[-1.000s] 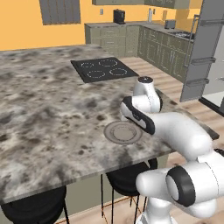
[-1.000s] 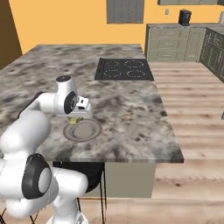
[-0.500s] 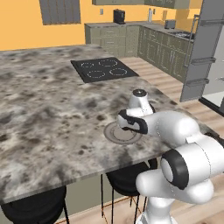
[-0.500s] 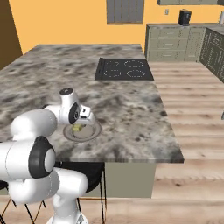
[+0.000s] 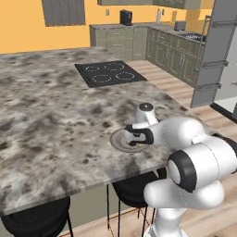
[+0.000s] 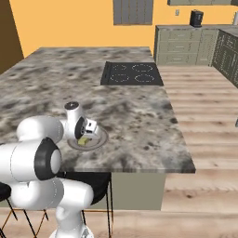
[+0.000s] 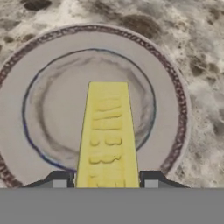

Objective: Retrieve the butter from the fridge and place it on a plate on the dining table. Then retrieve the butter knife by the fridge and place it near the plate.

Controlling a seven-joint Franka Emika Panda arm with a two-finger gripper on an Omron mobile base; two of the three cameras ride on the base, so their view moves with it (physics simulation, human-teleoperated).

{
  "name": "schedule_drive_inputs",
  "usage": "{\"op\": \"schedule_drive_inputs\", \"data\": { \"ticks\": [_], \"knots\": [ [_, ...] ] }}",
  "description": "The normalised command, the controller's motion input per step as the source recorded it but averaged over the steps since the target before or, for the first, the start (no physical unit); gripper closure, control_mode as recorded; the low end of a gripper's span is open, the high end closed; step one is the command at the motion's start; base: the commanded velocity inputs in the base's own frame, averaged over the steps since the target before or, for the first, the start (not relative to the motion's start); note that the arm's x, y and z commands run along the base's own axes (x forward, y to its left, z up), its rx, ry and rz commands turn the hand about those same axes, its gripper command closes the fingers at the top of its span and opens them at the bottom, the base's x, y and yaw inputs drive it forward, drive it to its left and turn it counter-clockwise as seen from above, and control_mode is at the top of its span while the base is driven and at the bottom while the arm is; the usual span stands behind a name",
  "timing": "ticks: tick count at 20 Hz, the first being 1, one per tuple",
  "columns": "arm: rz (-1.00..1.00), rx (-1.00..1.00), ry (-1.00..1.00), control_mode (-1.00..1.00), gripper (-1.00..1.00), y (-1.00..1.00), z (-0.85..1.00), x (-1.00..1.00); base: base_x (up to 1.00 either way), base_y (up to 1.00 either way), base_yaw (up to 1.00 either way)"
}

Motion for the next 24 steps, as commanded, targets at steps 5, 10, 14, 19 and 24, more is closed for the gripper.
{"op": "schedule_drive_inputs", "data": {
  "ticks": [5,10,14,19,24],
  "knots": [
    [0.00,0.00,-0.06,-1.00,1.00,0.01,-0.25,0.04,0.00,0.00,0.00],
    [0.00,0.00,-0.09,-1.00,1.00,0.08,-0.21,0.11,0.00,0.00,0.00],
    [0.00,0.00,-0.01,-1.00,1.00,0.06,-0.03,0.23,0.00,0.00,0.00],
    [-0.02,0.00,0.00,-1.00,1.00,0.00,0.00,0.37,0.00,0.00,0.00],
    [0.00,0.00,0.00,-1.00,1.00,0.00,0.00,0.25,0.00,0.00,0.00]
  ]
}}
